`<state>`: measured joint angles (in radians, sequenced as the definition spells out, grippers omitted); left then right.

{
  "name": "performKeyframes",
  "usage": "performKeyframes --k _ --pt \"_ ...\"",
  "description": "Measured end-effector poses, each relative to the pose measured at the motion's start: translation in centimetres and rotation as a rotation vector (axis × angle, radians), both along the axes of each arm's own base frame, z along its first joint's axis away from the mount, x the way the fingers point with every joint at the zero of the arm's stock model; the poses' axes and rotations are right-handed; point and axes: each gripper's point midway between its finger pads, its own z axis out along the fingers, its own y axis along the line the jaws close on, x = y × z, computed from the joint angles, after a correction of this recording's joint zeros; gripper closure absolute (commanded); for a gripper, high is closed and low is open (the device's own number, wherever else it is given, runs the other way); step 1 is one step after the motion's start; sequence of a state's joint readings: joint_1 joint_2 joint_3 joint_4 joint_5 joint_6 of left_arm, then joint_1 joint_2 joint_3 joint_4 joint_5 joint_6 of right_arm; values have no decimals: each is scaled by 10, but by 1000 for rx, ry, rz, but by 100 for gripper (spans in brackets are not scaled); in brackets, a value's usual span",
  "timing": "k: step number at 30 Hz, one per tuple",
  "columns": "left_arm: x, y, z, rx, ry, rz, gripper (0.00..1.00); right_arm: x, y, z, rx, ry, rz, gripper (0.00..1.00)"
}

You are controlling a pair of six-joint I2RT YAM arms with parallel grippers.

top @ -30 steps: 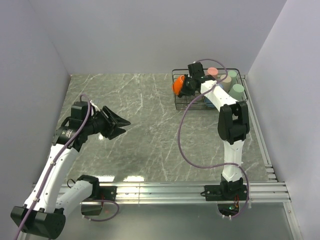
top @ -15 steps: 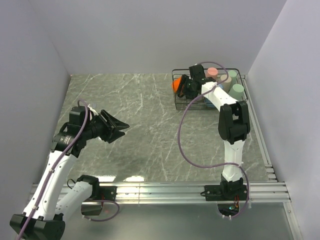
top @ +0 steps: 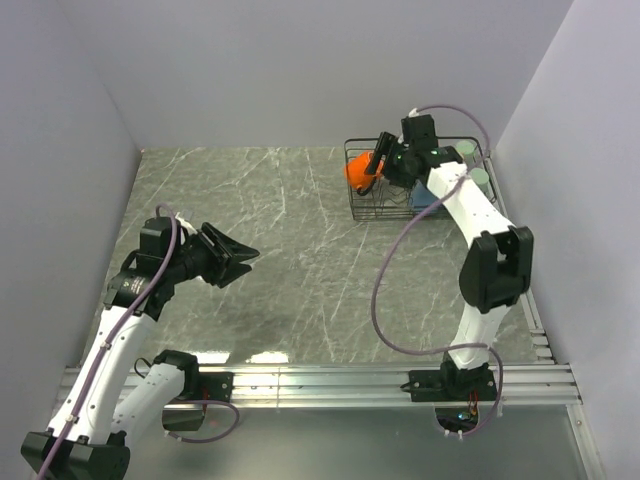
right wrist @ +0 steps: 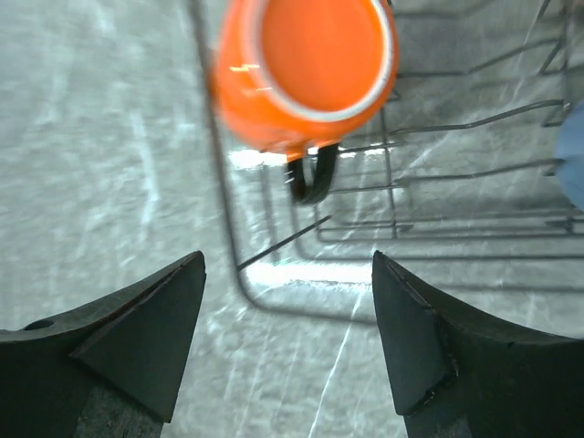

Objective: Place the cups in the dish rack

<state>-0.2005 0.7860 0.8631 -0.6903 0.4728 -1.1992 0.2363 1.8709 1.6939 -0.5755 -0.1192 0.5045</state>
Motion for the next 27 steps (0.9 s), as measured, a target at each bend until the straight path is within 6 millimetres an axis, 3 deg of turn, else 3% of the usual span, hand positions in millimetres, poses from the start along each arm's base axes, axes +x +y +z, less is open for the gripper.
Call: performKeyframes --k 9,14,18,27 --pt "11 0 -9 34 8 -13 46 -42 -14 95 -6 -177 30 19" --pt "33 -4 -14 67 2 -35 45 -94 -43 131 -72 -267 -11 19" --pt "61 -8 -2 105 -37 -67 44 -141 -64 139 -105 -304 -50 19" --pt "143 -27 39 131 -204 -134 44 -208 -90 148 -124 -349 -96 18"
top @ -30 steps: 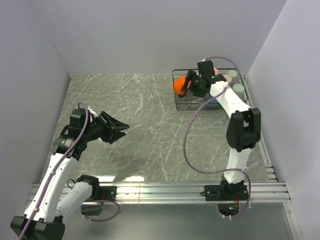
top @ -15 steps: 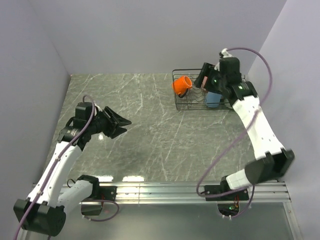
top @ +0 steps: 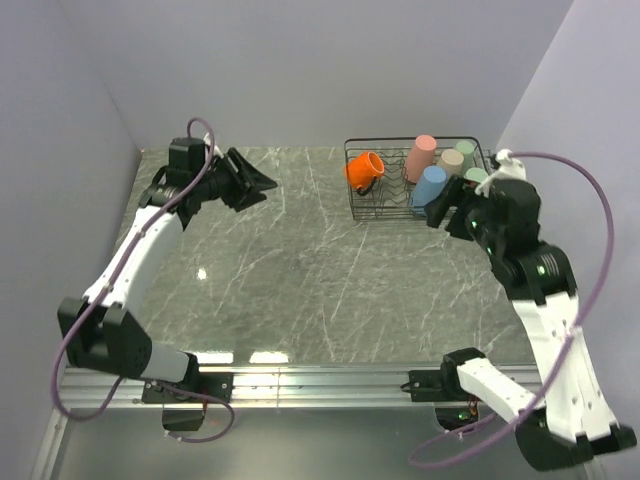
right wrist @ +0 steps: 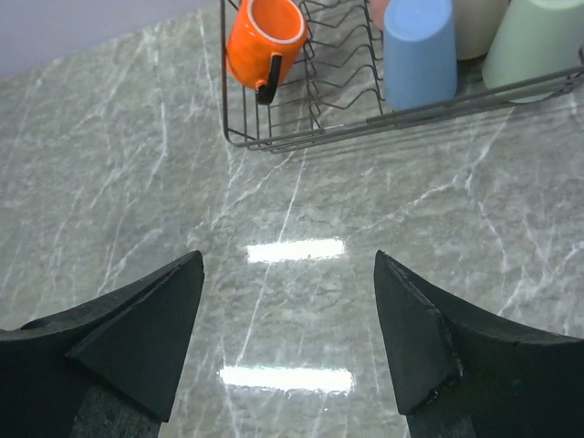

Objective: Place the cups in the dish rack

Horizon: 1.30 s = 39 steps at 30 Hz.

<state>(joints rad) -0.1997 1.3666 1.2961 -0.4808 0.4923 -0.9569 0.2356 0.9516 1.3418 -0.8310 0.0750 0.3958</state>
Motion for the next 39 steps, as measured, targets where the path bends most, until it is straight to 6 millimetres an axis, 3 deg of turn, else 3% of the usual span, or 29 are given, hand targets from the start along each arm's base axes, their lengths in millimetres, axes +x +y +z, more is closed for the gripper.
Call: performKeyframes --k 4,9,11,18,24,28,30,31,34,37,39 --pt "31 -11 -1 -22 -21 -33 43 -34 -6 7 35 -71 4 17" --pt "50 -22 5 -69 -68 -71 43 -67 -1 -2 107 -110 44 7" --pt "53 -25 12 -92 -99 -80 43 -74 2 -7 133 -112 61 2" --pt "61 -32 43 -142 -238 -109 41 -74 19 -21 202 -96 125 0" --pt "56 -31 64 -114 -351 -124 38 -74 29 -40 271 -89 146 0" --pt "50 -32 85 17 -517 -49 34 -69 31 -48 296 -80 134 0" --pt "30 -39 98 91 -670 -30 26 -68 32 -50 307 -86 132 0" --pt "17 -44 103 119 -751 -29 15 -67 32 -51 311 -89 131 0" --pt "-17 -49 108 201 -916 -36 16 -67 32 -52 323 -92 125 0" --pt "-9 -36 110 302 -969 14 19 -67 31 -51 330 -98 115 0" --pt "-1 -31 100 370 -961 15 20 -68 30 -51 333 -104 108 0"
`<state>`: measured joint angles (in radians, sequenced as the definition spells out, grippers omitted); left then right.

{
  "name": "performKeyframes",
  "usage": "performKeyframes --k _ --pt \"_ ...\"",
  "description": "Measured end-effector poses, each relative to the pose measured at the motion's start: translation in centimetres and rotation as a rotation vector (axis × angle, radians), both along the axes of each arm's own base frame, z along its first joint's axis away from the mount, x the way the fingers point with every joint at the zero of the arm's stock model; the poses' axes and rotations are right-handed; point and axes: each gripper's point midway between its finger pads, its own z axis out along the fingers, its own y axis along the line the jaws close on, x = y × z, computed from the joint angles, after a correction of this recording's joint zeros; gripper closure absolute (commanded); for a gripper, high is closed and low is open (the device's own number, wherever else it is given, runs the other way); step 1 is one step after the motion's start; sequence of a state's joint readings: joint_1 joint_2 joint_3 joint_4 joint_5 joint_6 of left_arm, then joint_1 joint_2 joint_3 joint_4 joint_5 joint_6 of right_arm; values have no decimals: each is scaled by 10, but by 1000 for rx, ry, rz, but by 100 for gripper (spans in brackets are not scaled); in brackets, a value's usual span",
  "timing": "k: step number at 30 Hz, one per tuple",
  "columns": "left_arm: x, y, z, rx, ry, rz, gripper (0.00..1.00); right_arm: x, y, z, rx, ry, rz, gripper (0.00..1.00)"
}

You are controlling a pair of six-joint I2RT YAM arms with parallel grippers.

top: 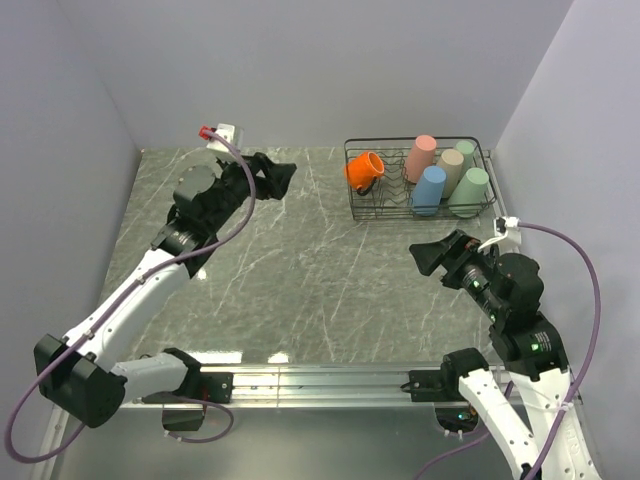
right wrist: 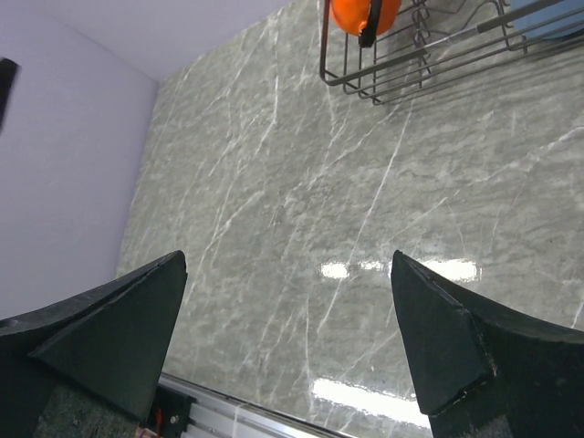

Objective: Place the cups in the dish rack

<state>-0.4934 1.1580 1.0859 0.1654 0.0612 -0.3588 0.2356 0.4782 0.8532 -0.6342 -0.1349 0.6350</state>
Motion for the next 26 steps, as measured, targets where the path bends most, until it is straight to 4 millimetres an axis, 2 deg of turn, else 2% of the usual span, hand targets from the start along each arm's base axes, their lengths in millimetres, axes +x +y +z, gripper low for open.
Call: performKeyframes --k 5,9,21,23,26 --pt "1 2 -34 86 53 1 19 -2 -4 -3 2 -11 -20 0" --pt "-5 4 -49 112 83 -6 20 -4 -5 -6 12 -13 -32 0" --pt "-20 11 -42 105 70 -9 20 -2 -7 -8 27 4 -54 0" --pt "-22 13 -42 105 69 -7 20 -2 -7 -10 26 10 -54 4" --pt "-25 16 -46 107 75 -2 20 -2 -6 -11 29 14 -48 5"
